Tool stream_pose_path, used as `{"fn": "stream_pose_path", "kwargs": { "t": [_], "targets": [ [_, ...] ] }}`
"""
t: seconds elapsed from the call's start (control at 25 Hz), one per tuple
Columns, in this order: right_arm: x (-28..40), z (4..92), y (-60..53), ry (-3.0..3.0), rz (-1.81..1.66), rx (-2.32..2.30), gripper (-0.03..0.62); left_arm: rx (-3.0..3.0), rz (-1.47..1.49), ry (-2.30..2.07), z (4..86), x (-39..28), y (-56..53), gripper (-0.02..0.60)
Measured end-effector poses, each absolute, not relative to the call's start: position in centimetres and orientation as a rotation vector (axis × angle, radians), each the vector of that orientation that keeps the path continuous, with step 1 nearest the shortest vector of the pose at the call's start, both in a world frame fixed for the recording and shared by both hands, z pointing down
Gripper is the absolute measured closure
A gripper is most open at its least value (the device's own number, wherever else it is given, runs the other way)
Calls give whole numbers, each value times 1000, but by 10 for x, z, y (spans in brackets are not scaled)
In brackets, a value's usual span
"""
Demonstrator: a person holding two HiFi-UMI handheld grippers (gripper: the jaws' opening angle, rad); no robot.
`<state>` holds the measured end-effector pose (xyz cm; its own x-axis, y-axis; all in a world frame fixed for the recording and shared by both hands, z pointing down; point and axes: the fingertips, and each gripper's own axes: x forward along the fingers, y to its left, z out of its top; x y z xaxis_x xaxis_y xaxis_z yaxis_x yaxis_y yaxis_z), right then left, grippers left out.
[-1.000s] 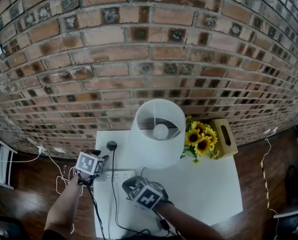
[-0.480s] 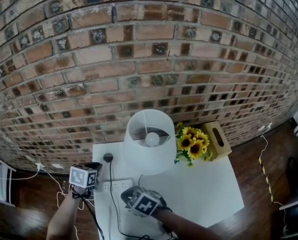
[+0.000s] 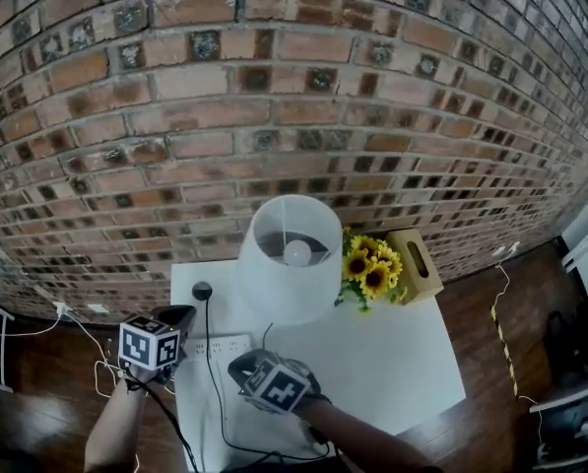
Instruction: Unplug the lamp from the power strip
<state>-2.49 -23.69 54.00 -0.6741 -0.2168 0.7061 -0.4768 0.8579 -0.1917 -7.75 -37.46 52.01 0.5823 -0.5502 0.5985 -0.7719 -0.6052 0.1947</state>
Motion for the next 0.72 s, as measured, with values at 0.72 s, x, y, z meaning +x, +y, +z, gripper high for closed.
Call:
{"fn": "stream_pose_path", "kwargs": {
  "t": [0.72],
  "targets": [
    [5,520,-199,-2411,428,437,603,2296,753,-1234,501,-67,-323,571]
  ]
}}
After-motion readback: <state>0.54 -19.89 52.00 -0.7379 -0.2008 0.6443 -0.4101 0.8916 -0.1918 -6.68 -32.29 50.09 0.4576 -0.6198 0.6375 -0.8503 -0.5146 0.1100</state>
